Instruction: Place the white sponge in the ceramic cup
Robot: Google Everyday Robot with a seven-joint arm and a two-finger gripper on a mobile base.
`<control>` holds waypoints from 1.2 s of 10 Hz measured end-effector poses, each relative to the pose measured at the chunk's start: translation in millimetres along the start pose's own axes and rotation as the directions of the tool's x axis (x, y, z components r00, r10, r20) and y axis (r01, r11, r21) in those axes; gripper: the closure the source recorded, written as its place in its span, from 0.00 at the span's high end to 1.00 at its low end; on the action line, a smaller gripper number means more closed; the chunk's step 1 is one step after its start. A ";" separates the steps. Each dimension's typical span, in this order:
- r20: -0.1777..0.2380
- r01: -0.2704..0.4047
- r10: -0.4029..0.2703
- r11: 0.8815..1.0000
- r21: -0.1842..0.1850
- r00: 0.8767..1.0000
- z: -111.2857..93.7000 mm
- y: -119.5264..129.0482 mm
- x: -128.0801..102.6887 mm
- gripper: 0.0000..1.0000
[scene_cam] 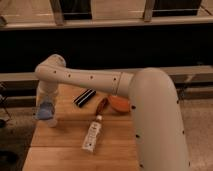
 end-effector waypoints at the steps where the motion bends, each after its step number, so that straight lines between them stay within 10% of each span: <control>1: 0.001 0.000 0.000 1.000 0.000 1.000 -0.2 -0.4 -0.3 0.37; 6: 0.001 -0.001 0.001 1.000 0.000 1.000 -1.5 -0.9 -0.9 0.80; 12: -0.015 0.002 -0.002 1.000 0.003 1.000 -5.0 -2.6 1.2 0.80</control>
